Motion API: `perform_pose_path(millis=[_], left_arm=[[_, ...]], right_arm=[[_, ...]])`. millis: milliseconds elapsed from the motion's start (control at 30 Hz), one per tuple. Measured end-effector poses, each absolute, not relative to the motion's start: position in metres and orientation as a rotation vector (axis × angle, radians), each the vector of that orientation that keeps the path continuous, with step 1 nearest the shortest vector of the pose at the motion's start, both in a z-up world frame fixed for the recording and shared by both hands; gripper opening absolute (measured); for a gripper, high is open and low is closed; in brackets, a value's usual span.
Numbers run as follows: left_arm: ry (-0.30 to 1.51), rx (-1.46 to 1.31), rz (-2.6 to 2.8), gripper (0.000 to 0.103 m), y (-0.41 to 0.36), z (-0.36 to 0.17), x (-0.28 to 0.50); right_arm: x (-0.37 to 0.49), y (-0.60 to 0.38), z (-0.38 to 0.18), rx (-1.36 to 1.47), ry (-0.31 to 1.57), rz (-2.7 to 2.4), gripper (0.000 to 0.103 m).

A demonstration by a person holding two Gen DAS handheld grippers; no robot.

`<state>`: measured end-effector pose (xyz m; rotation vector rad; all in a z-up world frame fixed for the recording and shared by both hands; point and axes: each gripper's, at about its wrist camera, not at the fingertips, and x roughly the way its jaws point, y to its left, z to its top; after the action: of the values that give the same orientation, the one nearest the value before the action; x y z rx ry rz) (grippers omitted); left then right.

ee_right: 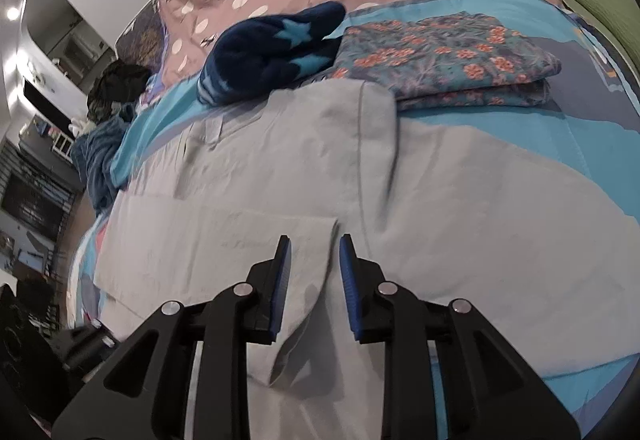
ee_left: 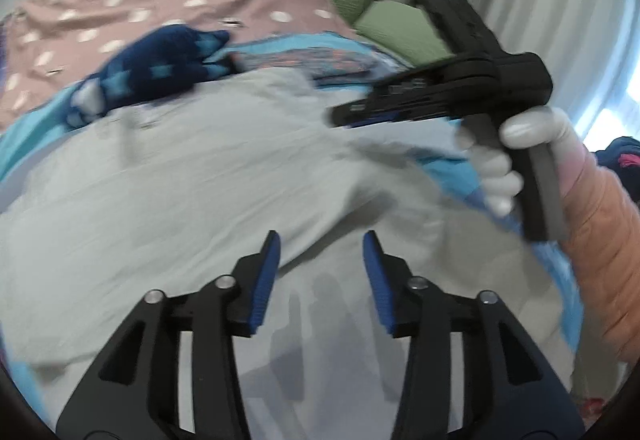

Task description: Fold small clothes

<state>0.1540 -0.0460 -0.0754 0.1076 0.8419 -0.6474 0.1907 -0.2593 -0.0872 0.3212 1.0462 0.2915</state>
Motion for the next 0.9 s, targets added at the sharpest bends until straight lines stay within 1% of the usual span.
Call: perform_pose_path(millis=[100, 133, 233, 300, 367, 500, 600, 700, 900], left_arm=[[0.827, 0.063, -0.474, 0.048, 0.014, -0.075, 0.146], [0.818, 0.036, -0.368, 0.048, 0.047, -0.075, 0.142], [0.801, -0.041, -0.182, 0.053, 0.119, -0.076, 0.128], [0.822, -0.087, -0.091, 0.055, 0.161, -0.084, 0.121], [0.858, -0.118, -0.047, 0.054, 0.185, -0.093, 0.121], [0.896, -0.147, -0.067, 0.054, 0.202, -0.113, 0.137], [0.915, -0.185, -0.055, 0.054, 0.211, -0.123, 0.157], [0.888, -0.258, -0.074, 0.054, 0.215, -0.124, 0.179], [0.854, -0.326, -0.113, 0.054, 0.217, -0.131, 0.180]], right_arm=[[0.186, -0.246, -0.084, 0.277, 1.061, 0.317, 0.026], [0.185, -0.241, -0.084, 0.255, 1.068, 0.320, 0.026], [0.178, -0.224, -0.084, 0.165, 1.091, 0.310, 0.030], [0.176, -0.215, -0.085, 0.136, 1.100, 0.309, 0.030], [0.178, -0.203, -0.079, 0.121, 1.095, 0.306, 0.030], [0.188, -0.162, -0.056, 0.094, 1.066, 0.375, 0.030], [0.196, -0.118, -0.041, 0.033, 1.056, 0.447, 0.036], [0.208, -0.065, -0.032, -0.037, 1.063, 0.527, 0.037], [0.253, 0.026, -0.040, -0.094, 1.140, 0.638, 0.037]])
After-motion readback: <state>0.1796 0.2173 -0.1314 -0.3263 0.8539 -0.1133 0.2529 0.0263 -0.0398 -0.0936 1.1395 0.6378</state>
